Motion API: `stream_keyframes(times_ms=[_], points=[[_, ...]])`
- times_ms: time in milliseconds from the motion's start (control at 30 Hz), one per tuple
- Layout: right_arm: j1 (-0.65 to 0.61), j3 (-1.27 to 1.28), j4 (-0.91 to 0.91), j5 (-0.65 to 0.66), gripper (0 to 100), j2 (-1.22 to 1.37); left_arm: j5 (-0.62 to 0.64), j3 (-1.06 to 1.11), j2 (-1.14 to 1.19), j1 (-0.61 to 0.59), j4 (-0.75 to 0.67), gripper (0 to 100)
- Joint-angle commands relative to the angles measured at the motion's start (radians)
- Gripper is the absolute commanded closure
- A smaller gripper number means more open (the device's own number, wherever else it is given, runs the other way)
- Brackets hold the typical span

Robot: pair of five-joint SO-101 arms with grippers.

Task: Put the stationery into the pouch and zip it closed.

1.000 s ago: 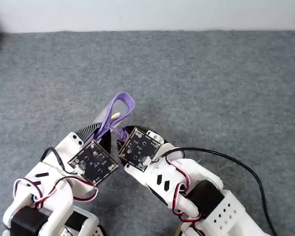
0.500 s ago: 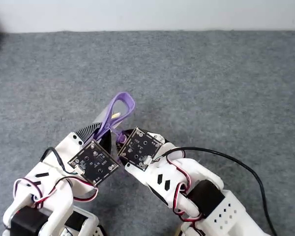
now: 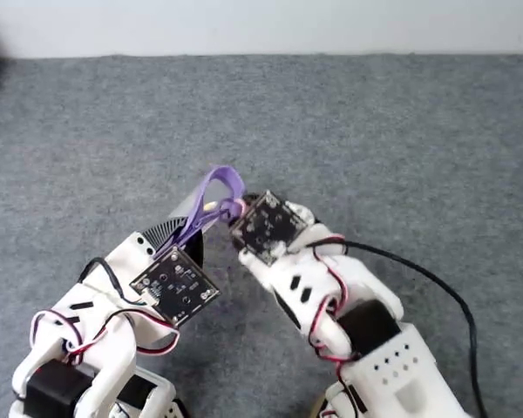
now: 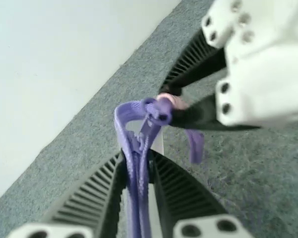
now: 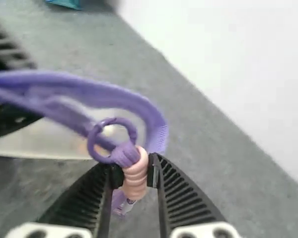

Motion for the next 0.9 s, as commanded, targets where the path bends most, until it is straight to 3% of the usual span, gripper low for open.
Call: stream_keyframes(times_ms=[0,667,867], points=[[0.122,-0.017,-0.065,0.012,99.1,0.111,0.005,-0.021,-0.012,-0.015,0.012,99],[0.41,-0.014,-0.326,0.049,99.1,0.484,0.009,-0.028,-0.014,-0.017,0.006,99],[0.429,-0.02,-0.38,0.069,99.1,0.529,0.009,-0.028,-0.014,-0.017,0.006,99]])
